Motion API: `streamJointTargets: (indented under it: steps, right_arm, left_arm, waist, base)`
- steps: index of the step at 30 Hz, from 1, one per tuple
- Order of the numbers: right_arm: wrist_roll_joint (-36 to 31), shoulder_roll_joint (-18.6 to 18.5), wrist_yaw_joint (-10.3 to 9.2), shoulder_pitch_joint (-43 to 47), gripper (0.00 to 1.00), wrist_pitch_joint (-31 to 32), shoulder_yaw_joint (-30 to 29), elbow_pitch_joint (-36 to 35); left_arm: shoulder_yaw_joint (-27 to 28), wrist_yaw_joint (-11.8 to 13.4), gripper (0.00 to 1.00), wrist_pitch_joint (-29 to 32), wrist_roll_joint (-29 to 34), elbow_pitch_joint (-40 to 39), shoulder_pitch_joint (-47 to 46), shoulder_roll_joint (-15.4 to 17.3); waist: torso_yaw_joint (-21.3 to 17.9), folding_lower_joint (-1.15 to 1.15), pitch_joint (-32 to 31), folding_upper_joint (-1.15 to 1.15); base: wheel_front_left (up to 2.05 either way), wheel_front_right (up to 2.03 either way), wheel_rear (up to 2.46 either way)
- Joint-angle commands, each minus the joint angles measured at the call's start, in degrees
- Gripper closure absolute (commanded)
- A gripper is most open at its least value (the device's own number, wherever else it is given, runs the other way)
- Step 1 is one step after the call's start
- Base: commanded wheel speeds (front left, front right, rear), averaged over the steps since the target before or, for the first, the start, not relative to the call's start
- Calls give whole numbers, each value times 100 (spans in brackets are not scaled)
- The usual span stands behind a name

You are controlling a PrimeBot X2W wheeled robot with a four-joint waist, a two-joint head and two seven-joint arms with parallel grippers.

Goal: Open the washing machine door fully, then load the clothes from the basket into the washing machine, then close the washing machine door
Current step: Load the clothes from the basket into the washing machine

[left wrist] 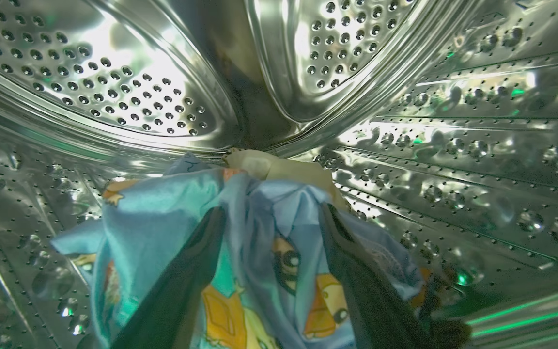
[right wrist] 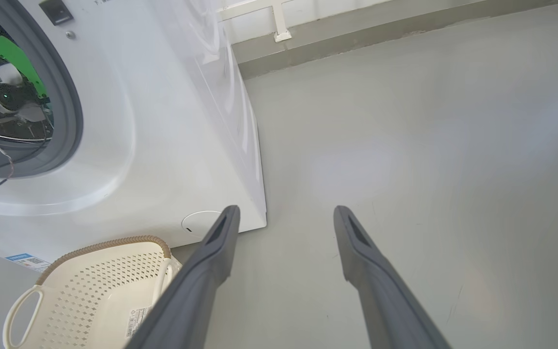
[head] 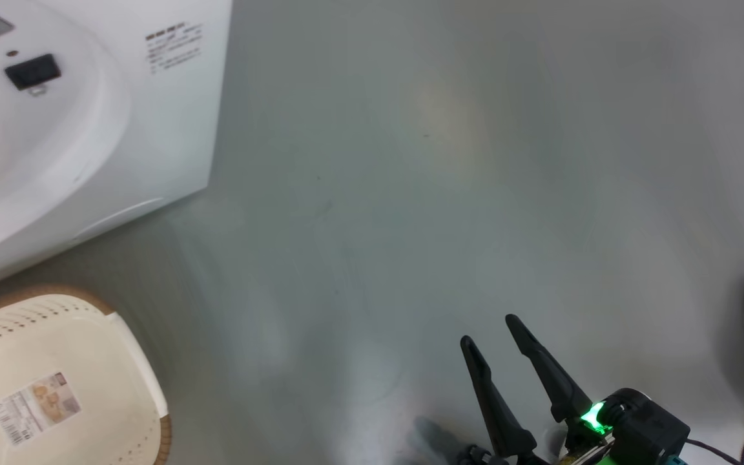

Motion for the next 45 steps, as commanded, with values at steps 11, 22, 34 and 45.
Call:
streamJointTargets:
  steps: [11,22,34,45]
  right_arm:
    - [-24,-90,35,-157,0,-68,-158,122]
    - [-137,-90,35,-208,0,-68,-407,336]
    - [-241,-90,35,-86,0,-68,-746,557]
    - [-313,-90,35,67,0,-68,-946,666]
  left_arm:
    - [-72,174,0,-507,-93,-92,621,-401]
    - [-111,171,0,-909,-302,-2,1122,-1012]
    - [-123,246,0,-1258,-566,-277,2124,-1698]
    - [-182,450,0,-1377,-648,-1137,3129,-2078]
  waist:
    - [516,0,-586,0]
    - [939,0,-1125,0]
    - [1363,0,-1824,0]
    - [1664,0,-2279,0]
  base:
    - [0,0,0]
    - [0,0,0]
    - [0,0,0]
    - [0,0,0]
